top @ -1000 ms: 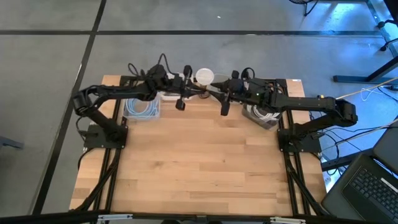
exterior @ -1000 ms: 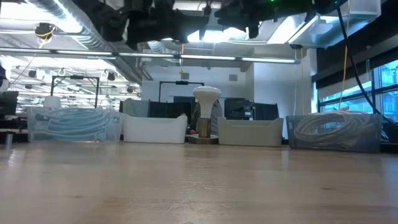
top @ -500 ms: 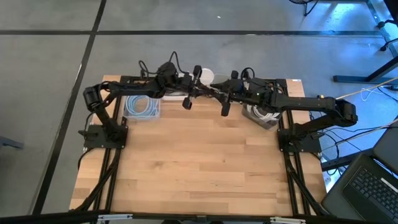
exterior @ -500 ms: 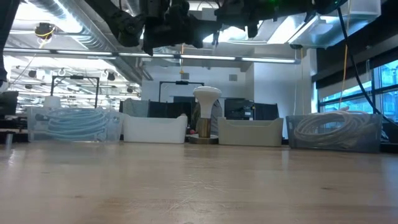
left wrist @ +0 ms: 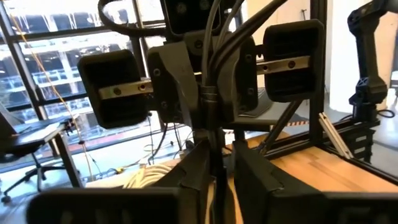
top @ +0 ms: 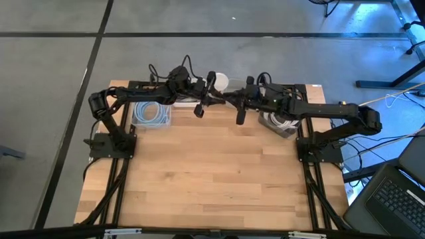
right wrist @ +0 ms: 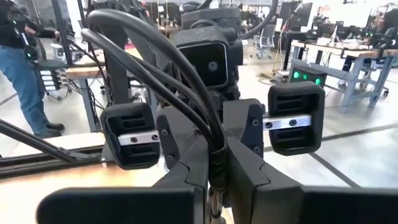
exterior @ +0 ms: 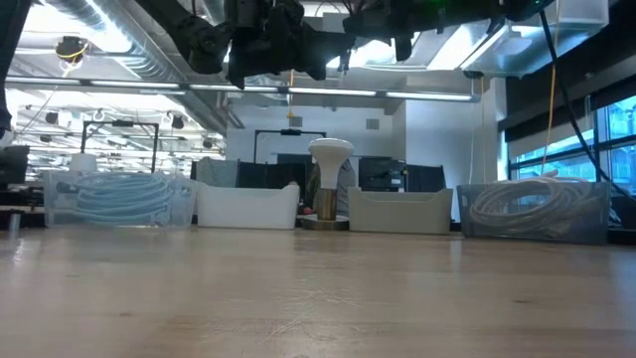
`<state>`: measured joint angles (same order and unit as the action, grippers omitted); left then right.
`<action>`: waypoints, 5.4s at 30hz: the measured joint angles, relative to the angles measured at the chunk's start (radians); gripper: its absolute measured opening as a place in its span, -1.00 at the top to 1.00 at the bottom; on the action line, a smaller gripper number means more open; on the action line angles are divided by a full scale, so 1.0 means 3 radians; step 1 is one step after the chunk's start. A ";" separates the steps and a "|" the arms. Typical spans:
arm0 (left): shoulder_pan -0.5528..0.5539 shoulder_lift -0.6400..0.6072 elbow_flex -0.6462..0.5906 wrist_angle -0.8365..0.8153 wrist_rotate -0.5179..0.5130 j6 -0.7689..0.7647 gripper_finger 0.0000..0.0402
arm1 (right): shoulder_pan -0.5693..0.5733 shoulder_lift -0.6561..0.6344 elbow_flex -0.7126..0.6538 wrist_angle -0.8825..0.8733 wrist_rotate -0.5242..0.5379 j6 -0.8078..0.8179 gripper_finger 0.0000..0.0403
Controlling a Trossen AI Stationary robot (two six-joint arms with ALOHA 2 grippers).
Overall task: Pick & Place USB Port
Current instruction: Put the black USB cable into the gray bin, then return to Home Position
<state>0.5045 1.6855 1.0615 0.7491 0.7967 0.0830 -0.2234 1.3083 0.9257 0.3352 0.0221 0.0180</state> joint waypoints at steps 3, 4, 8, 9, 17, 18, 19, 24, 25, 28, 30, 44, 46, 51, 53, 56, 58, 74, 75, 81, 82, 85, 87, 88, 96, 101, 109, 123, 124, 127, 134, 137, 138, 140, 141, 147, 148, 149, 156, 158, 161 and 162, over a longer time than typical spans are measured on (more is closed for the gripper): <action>0.0008 -0.0004 0.0001 -0.0044 0.0009 -0.0036 0.61 | 0.0000 0.0000 0.0135 -0.0261 0.0101 -0.0078 0.85; 0.0019 -0.0005 0.0001 -0.0069 0.0012 -0.0035 0.57 | 0.0002 0.0000 0.0193 -0.0376 0.0172 -0.0125 0.85; 0.0075 -0.0005 0.0002 -0.0223 0.0026 -0.0043 0.41 | 0.0050 0.0000 0.0476 -0.0945 0.0528 -0.0275 0.85; 0.0095 -0.0007 0.0000 -0.0271 0.0071 -0.0047 0.37 | 0.0067 -0.0005 0.0552 -0.1096 0.0696 -0.0333 0.85; 0.0377 -0.0496 -0.0005 -0.1513 0.0060 0.0296 0.12 | 0.0126 -0.0034 0.0891 -0.2376 0.1617 -0.0239 0.85; 0.0416 -0.0610 -0.0005 -0.1801 0.0047 0.0382 0.11 | 0.0116 -0.0047 0.0892 -0.2538 0.1639 -0.0185 0.85; 0.0450 -0.0735 -0.0005 -0.2089 0.0007 0.0463 0.10 | 0.0096 -0.0052 0.0891 -0.2700 0.1666 -0.0127 0.85; 0.0538 -0.1349 -0.0072 -0.3195 -0.0526 0.0894 0.11 | -0.0010 -0.0107 0.0887 -0.3403 0.1711 0.0192 0.85; 0.0548 -0.1474 -0.0106 -0.3361 -0.0601 0.0967 0.12 | -0.0024 -0.0138 0.0887 -0.3520 0.1710 0.0251 0.85; 0.0625 -0.1844 -0.0325 -0.3560 -0.0633 0.1044 0.14 | -0.0034 -0.0306 0.0849 -0.3753 0.1858 0.0360 0.85; 0.0724 -0.2095 -0.0556 -0.3555 -0.0620 0.1021 0.15 | -0.0034 -0.0499 0.0746 -0.3800 0.1969 0.0428 0.85; 0.1127 -0.3386 -0.1497 -0.3317 -0.0620 0.0508 0.18 | -0.0415 -0.1147 -0.0037 -0.3366 0.1410 0.0551 0.85; 0.1127 -0.3469 -0.1499 -0.3333 -0.0619 0.0452 0.19 | -0.0554 -0.1025 -0.0068 -0.3173 0.1209 0.0413 0.85; 0.1127 -0.3581 -0.1499 -0.3332 -0.0619 0.0394 0.19 | -0.0922 -0.0610 -0.0064 -0.2465 0.0711 -0.0071 0.85; 0.1127 -0.3587 -0.1499 -0.3333 -0.0620 0.0355 0.18 | -0.1077 -0.0394 -0.0062 -0.2334 0.0541 -0.0174 0.85; 0.1127 -0.3583 -0.1499 -0.3337 -0.0620 0.0285 0.17 | -0.1296 -0.0030 -0.0015 -0.2356 0.0456 -0.0238 0.85; 0.1127 -0.3583 -0.1499 -0.3337 -0.0620 0.0278 0.18 | -0.1410 0.0211 0.0068 -0.2337 0.0445 -0.0272 0.85; 0.1118 -0.3582 -0.1499 -0.3348 -0.0622 0.0201 0.18 | -0.1730 0.1612 0.0795 -0.2587 0.0060 -0.0519 0.85; 0.1118 -0.3582 -0.1500 -0.3348 -0.0621 0.0201 0.18 | -0.1729 0.1638 0.0795 -0.2592 0.0060 -0.0524 0.85; 0.1118 -0.3582 -0.1500 -0.3348 -0.0622 0.0201 0.19 | -0.1729 0.1654 0.0797 -0.2570 0.0060 -0.0512 0.53; 0.1118 -0.3582 -0.1500 -0.3348 -0.0622 0.0201 0.18 | -0.1729 0.1653 0.0796 -0.2570 0.0061 -0.0496 0.43; 0.1118 -0.3582 -0.1500 -0.3348 -0.0622 0.0201 0.17 | -0.1729 0.1653 0.0797 -0.2575 0.0060 -0.0426 0.18; 0.1118 -0.3582 -0.1500 -0.3348 -0.0622 0.0201 0.17 | -0.1729 0.1653 0.0797 -0.2576 0.0060 -0.0422 0.05; 0.1118 -0.3582 -0.1500 -0.3348 -0.0622 0.0201 0.18 | -0.1729 0.1647 0.0798 -0.2578 0.0060 -0.0422 0.00; 0.1118 -0.3582 -0.1500 -0.3356 -0.0625 0.0202 0.19 | -0.1729 0.1368 0.0798 -0.2594 0.0059 -0.0333 -0.14; 0.1118 -0.3581 -0.1500 -0.3360 -0.0628 0.0201 0.17 | -0.1701 0.0989 0.0798 -0.2656 0.0029 -0.0233 -0.15; 0.1116 -0.3383 -0.1503 -0.3151 -0.1118 0.0200 0.21 | -0.1569 0.0235 0.0800 -0.3125 0.0008 0.0008 -0.15; 0.1053 -0.1762 -0.0660 -0.2942 -0.1973 0.0958 0.22 | -0.1212 -0.0280 0.0800 -0.3338 0.0008 0.0265 -0.15; 0.1031 -0.1632 -0.0576 -0.3020 -0.2073 0.1070 0.22 | -0.1199 -0.0277 0.0800 -0.3351 0.0008 0.0265 -0.15; 0.0931 -0.1257 -0.0270 -0.3239 -0.2366 0.1352 0.22 | -0.1159 -0.0265 0.0799 -0.3436 0.0057 0.0287 -0.15; 0.0813 -0.0550 0.0436 -0.3959 -0.2751 0.1731 0.25 | -0.1149 -0.0266 0.0798 -0.3626 0.0124 0.0367 -0.15; 0.0810 -0.0351 0.0651 -0.4161 -0.2775 0.1780 0.27 | -0.1149 -0.0266 0.0798 -0.3637 0.0124 0.0376 -0.15; 0.0811 -0.0304 0.0700 -0.4203 -0.2776 0.1804 0.27 | -0.1149 -0.0266 0.0798 -0.3637 0.0124 0.0376 -0.15; 0.0811 -0.0220 0.0797 -0.4261 -0.2778 0.1862 0.28 | -0.1151 -0.0266 0.0798 -0.3637 0.0125 0.0376 -0.15; 0.0811 -0.0189 0.0833 -0.4299 -0.2778 0.1892 0.29 | -0.1151 -0.0266 0.0798 -0.3636 0.0125 0.0374 -0.15; 0.0827 -0.0123 0.0886 -0.4342 -0.2817 0.1978 0.29 | -0.1151 -0.0266 0.0798 -0.3634 0.0125 0.0374 -0.15; 0.0835 -0.0123 0.0886 -0.4341 -0.2826 0.1977 0.29 | -0.1151 -0.0265 0.0798 -0.3633 0.0125 0.0374 -0.15; 0.0848 -0.0123 0.0886 -0.4346 -0.2829 0.1975 0.29 | -0.1151 -0.0265 0.0798 -0.3632 0.0125 0.0374 -0.15; 0.0940 -0.0123 0.0886 -0.4374 -0.2825 0.1910 0.29 | -0.1151 -0.0264 0.0798 -0.3628 0.0125 0.0365 -0.15; 0.0951 -0.0123 0.0886 -0.4402 -0.2798 0.1897 0.29 | -0.1151 -0.0264 0.0798 -0.3627 0.0125 0.0365 -0.15; 0.0955 -0.0123 0.0886 -0.4418 -0.2787 0.1897 0.29 | -0.1151 -0.0264 0.0798 -0.3627 0.0125 0.0365 -0.15; 0.0955 -0.0123 0.0886 -0.4418 -0.2785 0.1896 0.29 | -0.1151 -0.0264 0.0798 -0.3627 0.0125 0.0365 -0.15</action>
<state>0.7910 1.6485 1.3273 -0.5763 -0.0387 0.6518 -0.5686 1.2289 1.1652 -0.7528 0.0597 0.1276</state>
